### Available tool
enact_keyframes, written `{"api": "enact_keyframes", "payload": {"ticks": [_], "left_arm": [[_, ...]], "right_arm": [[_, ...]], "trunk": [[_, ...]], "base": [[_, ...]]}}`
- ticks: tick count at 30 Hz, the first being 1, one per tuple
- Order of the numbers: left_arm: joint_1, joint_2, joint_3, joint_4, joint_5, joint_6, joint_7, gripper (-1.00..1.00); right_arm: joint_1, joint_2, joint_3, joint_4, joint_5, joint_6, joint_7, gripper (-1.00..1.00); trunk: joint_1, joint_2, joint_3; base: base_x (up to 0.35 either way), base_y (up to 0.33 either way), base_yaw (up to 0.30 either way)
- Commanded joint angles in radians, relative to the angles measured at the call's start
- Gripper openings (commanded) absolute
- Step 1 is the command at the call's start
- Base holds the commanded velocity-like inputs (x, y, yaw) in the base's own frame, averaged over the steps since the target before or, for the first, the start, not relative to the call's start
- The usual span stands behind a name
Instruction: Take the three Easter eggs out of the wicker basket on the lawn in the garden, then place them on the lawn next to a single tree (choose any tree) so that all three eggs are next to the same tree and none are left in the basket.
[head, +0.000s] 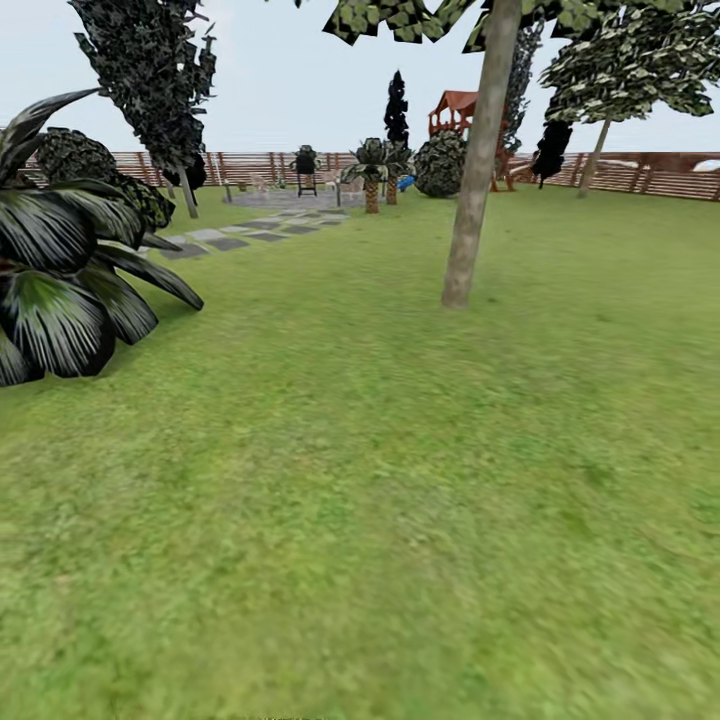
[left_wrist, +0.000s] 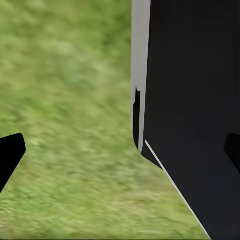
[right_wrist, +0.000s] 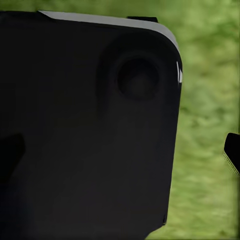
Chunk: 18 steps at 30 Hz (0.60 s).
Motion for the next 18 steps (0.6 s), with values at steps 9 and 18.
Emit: {"api": "enact_keyframes", "payload": {"ticks": [9, 18], "left_arm": [[0.0, 0.0, 0.0, 0.0, 0.0, 0.0, 0.0, 1.0], [0.0, 0.0, 0.0, 0.0, 0.0, 0.0, 0.0, 1.0]], "right_arm": [[0.0, -0.004, 0.001, 0.0, 0.001, -0.003, 0.001, 1.0], [0.0, -0.008, 0.001, -0.003, 0.004, -0.004, -0.005, 1.0]], "trunk": [[0.0, 0.0, -0.001], [0.0, 0.0, -0.001]], "base": [[0.0, 0.0, 0.228], [0.0, 0.0, 0.014]]}}
